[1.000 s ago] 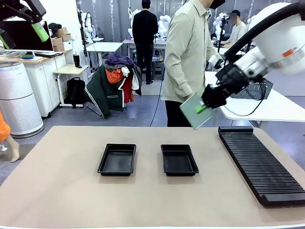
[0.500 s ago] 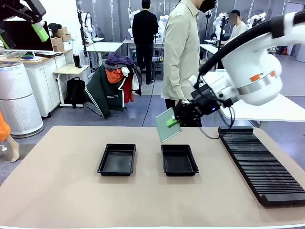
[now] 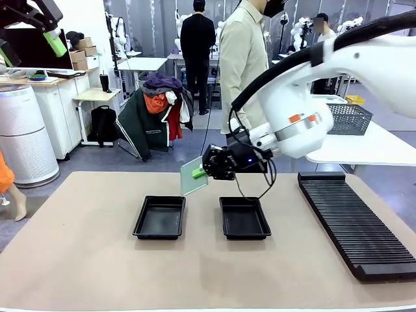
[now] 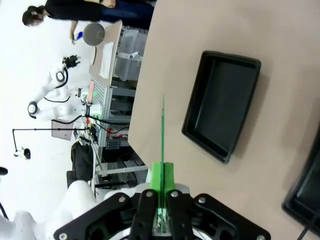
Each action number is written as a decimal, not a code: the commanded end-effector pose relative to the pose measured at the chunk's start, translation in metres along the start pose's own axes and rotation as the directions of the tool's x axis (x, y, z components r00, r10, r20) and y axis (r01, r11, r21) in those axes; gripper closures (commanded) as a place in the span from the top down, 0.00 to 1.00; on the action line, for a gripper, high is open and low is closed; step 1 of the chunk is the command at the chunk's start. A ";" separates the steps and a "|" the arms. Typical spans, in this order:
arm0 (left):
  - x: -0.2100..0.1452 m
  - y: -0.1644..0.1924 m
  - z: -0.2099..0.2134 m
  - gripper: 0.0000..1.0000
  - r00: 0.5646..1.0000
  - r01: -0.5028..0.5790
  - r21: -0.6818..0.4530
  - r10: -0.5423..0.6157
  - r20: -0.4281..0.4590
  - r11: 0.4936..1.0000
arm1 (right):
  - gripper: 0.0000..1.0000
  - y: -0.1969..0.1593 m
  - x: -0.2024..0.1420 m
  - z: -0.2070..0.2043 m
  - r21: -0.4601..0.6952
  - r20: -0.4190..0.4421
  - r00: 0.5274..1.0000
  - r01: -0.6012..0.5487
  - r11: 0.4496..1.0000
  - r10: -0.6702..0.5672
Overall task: Inspect and transfer BCBs to ESD trays.
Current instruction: Pick up the Blank PCB from the PCB Rack and place it in the left ESD tray.
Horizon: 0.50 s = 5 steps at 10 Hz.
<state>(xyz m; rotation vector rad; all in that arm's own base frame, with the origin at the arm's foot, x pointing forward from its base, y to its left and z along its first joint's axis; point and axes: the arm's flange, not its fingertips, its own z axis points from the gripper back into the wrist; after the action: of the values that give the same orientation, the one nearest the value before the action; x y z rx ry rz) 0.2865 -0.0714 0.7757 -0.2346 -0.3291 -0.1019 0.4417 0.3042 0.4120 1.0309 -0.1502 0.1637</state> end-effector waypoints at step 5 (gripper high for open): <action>0.000 0.001 -0.001 1.00 1.000 -0.004 0.001 0.004 -0.002 1.000 | 0.03 -0.024 0.037 -0.099 0.033 0.036 0.996 0.077 0.996 -0.078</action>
<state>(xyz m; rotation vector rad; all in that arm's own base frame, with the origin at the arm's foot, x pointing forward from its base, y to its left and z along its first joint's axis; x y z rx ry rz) 0.2866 -0.0713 0.7757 -0.2346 -0.3291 -0.1018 0.4818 0.3681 0.3545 1.0525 -0.1188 0.0863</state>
